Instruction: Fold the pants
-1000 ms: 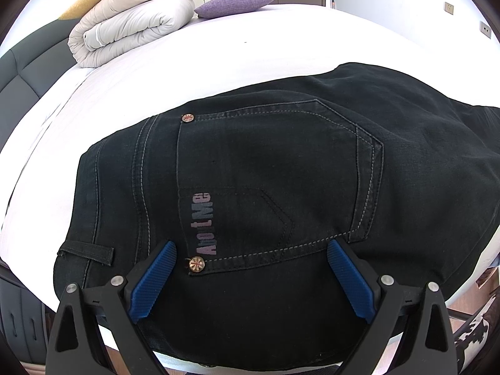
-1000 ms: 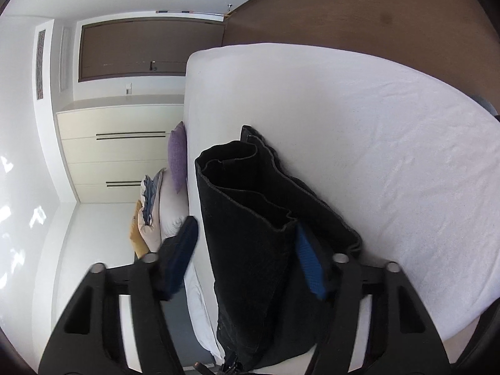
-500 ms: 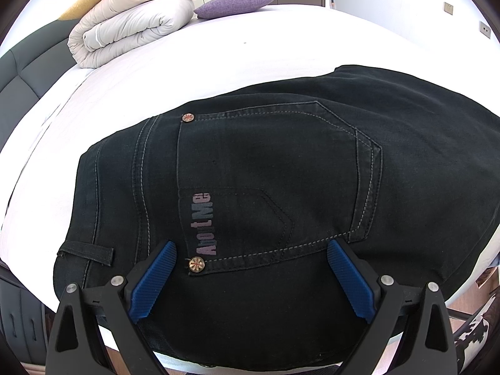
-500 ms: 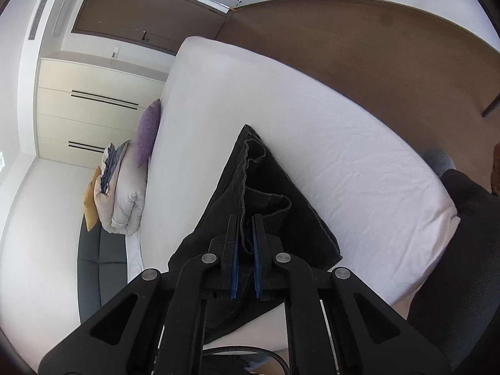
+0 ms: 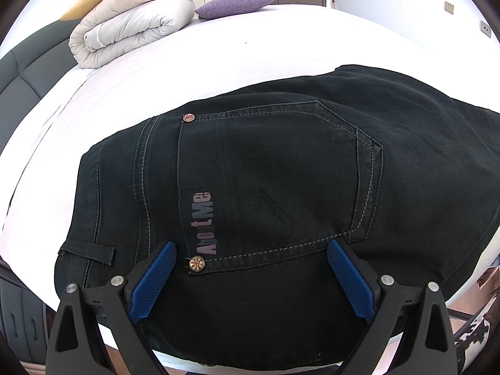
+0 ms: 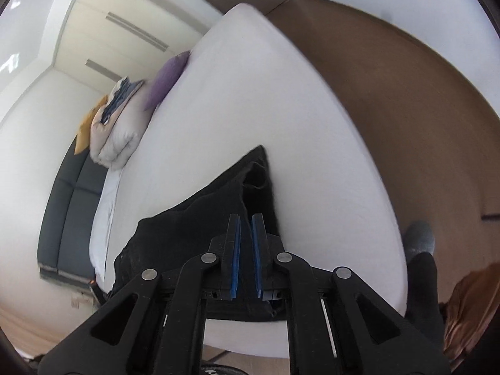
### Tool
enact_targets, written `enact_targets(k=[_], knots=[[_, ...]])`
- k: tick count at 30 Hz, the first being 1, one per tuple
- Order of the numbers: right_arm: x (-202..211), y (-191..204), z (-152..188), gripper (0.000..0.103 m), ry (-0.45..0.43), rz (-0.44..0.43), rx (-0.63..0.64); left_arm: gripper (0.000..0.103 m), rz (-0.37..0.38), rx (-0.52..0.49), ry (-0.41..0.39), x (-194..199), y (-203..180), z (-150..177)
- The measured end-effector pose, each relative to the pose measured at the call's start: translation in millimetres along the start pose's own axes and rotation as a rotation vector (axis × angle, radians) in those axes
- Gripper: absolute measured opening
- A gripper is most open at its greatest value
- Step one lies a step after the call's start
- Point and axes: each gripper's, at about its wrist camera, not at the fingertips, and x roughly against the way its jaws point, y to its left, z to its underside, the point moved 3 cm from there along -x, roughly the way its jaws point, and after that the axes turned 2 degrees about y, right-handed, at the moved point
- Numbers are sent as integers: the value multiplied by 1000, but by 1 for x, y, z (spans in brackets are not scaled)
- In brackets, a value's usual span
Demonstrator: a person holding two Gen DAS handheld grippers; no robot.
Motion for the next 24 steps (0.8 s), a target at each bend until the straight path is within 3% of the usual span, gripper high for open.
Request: enact_targets(k=[8,10,11,12,13,15,16,17,20,24], knots=[[-25,0,-36,8,63,-91,19,101,11,5,8,-1,3,-1],[-21,-2,-41,18,40,-150,-3,101,13,6,8,-1,4,-1],[-20,-5,-45,42,22,-169,-17,101,14,6,9,-2,4,-1],[-16,-7,-49,87,-12,-188,-40,101,15,7,9,-2,5,-1],[-8,-10,-51,103,-57,-214,-75,101,17,7,9,-2,5,-1],[4,-13,-56,103,-89,-264,-93,101,17,8,10,-2,6,-1],[7,-13,-58,103,-90,-241,-84,101,18,7,10,-2,7,-1],[7,-17,-59,98,-63,-215,-76,101,18,8,10,-2,6,-1],[-10,-28,-54,72,75,-174,-98,101,16,8,10,-2,6,-1],[-20,-28,-55,66,125,-210,-72,102,10,7,10,-3,6,-1]])
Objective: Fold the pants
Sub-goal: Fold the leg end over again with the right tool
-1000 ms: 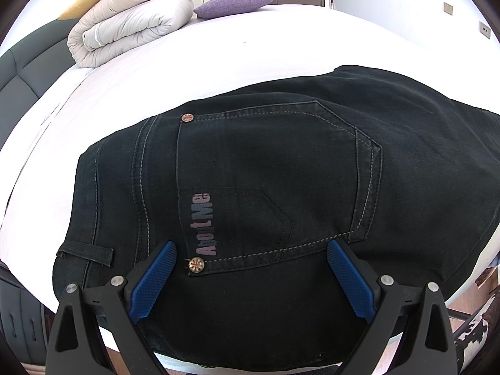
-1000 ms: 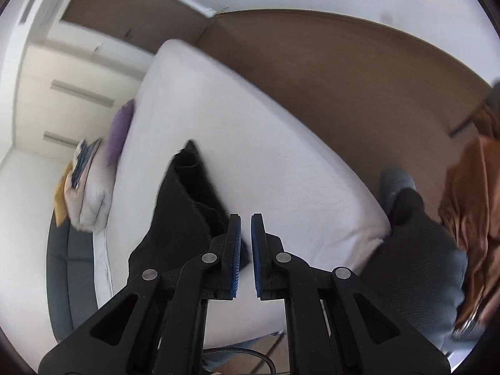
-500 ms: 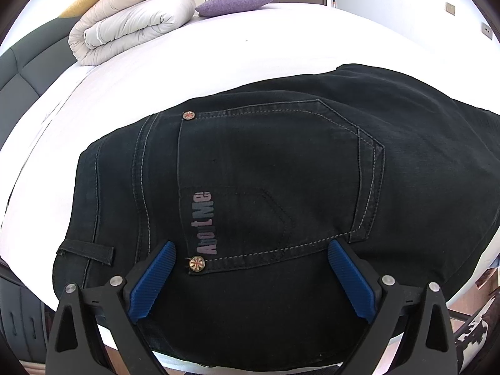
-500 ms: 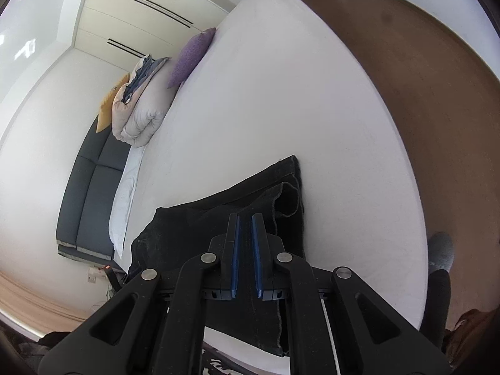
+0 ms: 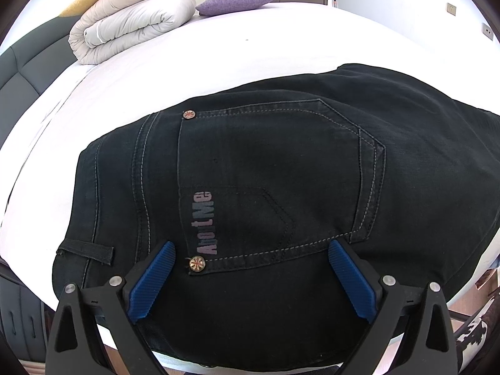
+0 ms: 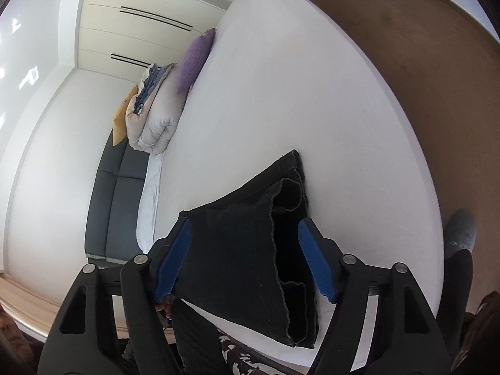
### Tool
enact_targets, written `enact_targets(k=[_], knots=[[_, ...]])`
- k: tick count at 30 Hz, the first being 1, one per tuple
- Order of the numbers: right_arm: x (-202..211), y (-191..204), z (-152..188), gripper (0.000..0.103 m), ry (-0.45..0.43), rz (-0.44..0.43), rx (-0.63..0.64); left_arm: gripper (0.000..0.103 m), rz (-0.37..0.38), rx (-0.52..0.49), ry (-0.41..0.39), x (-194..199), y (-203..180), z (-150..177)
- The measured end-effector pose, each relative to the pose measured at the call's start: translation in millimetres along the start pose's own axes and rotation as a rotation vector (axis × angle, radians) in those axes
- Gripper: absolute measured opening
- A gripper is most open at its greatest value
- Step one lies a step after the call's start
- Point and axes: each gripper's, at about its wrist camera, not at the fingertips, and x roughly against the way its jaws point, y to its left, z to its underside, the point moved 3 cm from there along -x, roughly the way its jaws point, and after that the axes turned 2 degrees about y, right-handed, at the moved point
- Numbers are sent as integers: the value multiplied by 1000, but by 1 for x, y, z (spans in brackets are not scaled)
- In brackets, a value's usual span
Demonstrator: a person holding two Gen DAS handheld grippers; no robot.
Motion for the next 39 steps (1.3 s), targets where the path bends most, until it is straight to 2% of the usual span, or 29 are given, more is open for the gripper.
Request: enact_targets(k=[3,7,13,14,15,16,18,20,21,22,23,25,26,28,31,34,39], knots=[[-18,-4,-6,66,66,26,5,103,0,2,3,-1,0,0],[-43,-8,-15,59,144,-1,13,103,-2,1,2,-1,-1,0],[-80,4,-19,57,209,-69,58,103,-2,2,3,-2,1,0],[-86,5,-20,46,210,-76,64,103,-2,2,3,-2,1,0],[-93,7,-23,29,192,-64,74,103,-2,2,3,-2,1,0],[-95,7,-27,24,156,-46,80,103,-1,3,4,-2,1,0],[-89,5,-41,4,39,-49,67,103,1,4,4,-2,2,0],[-80,-16,-58,5,-80,-66,-40,103,0,3,5,-2,2,-1],[-82,-33,-62,5,-77,-81,-130,103,0,3,5,-2,2,-1],[-90,-47,-60,5,-56,-48,-183,103,-1,3,5,-2,2,-1],[-94,-52,-56,4,-49,-23,-182,103,0,4,4,-2,2,-1],[-88,-44,-48,6,-58,-75,-160,103,0,5,5,-2,2,0],[-84,-37,-43,7,-48,-127,-156,103,0,4,6,-3,3,-1],[-80,-22,-30,11,7,-177,-105,103,6,7,8,-3,4,-1],[-88,-12,-4,22,115,-117,-75,103,6,8,6,-3,6,-1],[-103,-6,23,23,197,-63,-57,103,1,6,2,-3,6,0],[-118,13,46,23,253,9,-23,103,9,9,2,-3,6,1]])
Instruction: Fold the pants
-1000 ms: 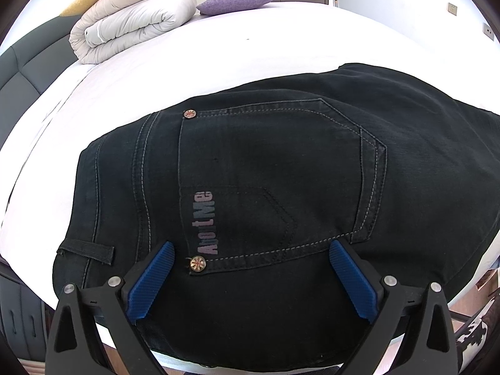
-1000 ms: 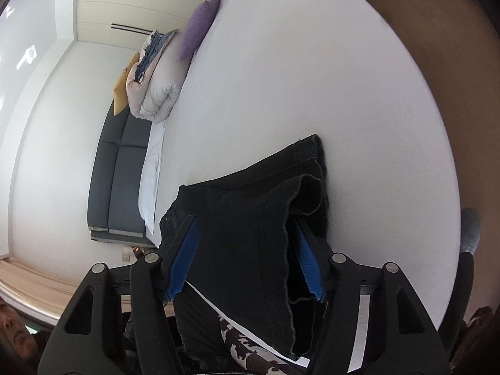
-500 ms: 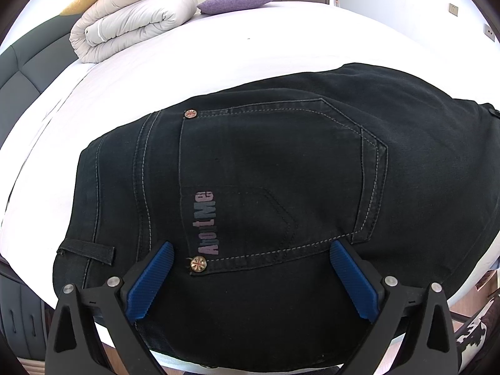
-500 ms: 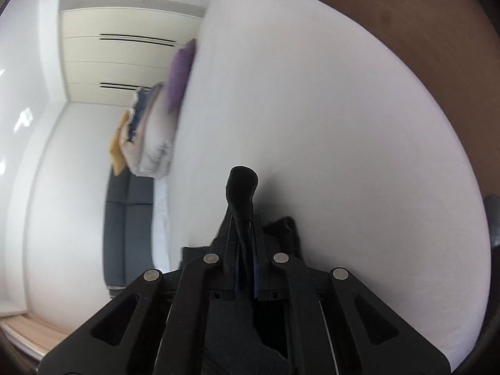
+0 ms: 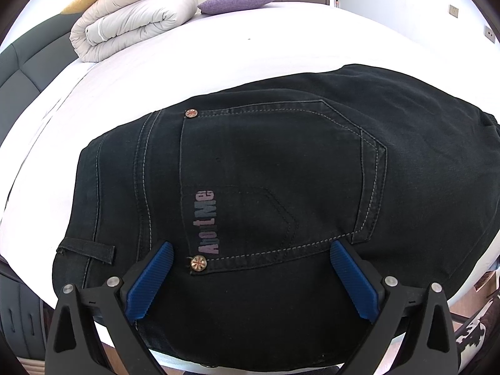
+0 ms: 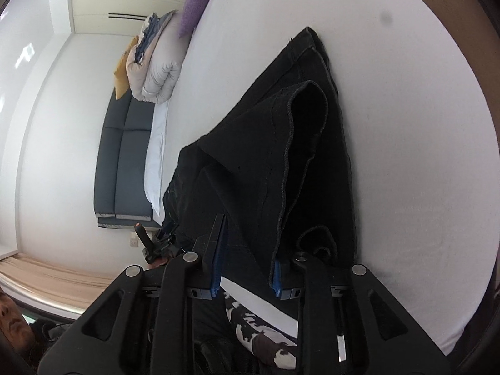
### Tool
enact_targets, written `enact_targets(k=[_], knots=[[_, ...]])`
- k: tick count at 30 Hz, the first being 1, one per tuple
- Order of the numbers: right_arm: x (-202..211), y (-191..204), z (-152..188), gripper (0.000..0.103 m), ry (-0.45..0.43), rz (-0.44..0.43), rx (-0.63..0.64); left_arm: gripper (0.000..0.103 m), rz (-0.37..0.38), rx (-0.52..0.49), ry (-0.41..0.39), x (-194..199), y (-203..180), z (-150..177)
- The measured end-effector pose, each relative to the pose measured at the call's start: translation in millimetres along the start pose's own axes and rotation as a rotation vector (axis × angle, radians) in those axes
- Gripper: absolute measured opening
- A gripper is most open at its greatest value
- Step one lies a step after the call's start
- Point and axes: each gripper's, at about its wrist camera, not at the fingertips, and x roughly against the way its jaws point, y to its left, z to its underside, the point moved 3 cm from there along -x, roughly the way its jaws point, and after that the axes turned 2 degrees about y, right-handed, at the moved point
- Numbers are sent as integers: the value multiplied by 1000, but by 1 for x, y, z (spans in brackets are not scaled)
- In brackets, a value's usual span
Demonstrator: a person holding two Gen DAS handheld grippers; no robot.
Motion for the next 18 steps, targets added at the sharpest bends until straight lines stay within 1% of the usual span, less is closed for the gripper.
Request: enact_targets(k=[2,3,4,6,9,11,13,16,17,18], knots=[[3,8,-1,22,-12,48,22,103,5,0,0,1,1,0],[8,14,-3,15,-47,79,30,103,6,-1,0,2,2,1],[16,19,-7,9,-77,82,24,103,7,-2,0,2,3,1],[40,27,-9,4,-165,49,15,103,8,-3,-1,3,4,2],[53,48,-22,4,-254,25,26,103,8,1,-4,4,6,2],[49,56,-30,4,-275,49,37,103,9,0,-3,4,7,3],[42,45,-35,4,-268,88,-5,103,12,1,0,4,9,3],[30,0,-32,6,-213,124,-182,103,16,0,0,4,12,2],[33,-4,-27,6,-241,97,-188,103,16,1,0,4,12,2],[38,-4,-21,10,-277,81,-173,103,15,1,1,4,13,2]])
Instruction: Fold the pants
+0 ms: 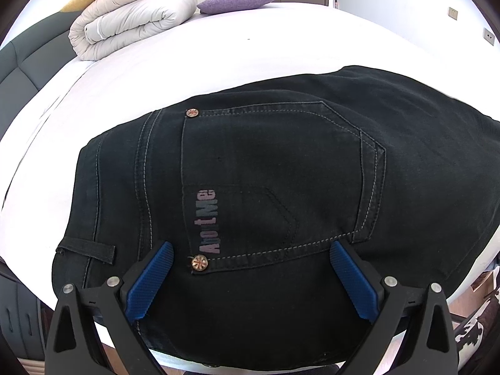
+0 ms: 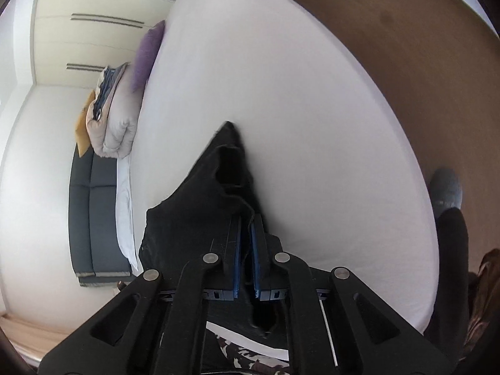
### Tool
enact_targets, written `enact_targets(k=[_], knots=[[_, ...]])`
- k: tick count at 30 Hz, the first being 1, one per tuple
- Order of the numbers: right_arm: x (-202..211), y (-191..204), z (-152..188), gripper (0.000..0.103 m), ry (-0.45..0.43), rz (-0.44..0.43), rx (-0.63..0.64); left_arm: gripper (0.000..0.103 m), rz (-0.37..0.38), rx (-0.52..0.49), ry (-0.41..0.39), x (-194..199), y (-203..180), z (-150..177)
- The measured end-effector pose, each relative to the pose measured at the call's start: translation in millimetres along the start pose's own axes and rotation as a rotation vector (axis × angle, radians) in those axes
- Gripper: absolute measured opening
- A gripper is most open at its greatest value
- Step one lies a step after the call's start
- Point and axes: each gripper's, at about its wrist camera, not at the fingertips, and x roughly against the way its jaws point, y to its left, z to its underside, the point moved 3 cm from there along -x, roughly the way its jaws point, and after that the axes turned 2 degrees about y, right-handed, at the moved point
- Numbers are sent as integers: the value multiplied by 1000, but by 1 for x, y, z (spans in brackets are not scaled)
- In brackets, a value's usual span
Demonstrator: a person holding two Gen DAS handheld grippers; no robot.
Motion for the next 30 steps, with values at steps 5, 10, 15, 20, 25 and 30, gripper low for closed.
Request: enact_targets(k=[5,10,15,20,25,30], knots=[[52,9,27,88,-232,-56,-34,103,-7,-2,-2,1,-1,0],[39,57,85,88,-90,-336,64,103,-11,-2,-3,2,-4,0],[-58,83,140,80,75,-400,-3,103,-10,-3,-6,3,-7,0],[-127,90,164,66,135,-343,-93,103,-6,1,-11,4,-7,2],[-165,78,174,60,101,-331,-210,103,-2,2,-12,5,-6,4],[-166,61,170,59,-8,-359,-339,103,2,5,-14,6,-4,4]])
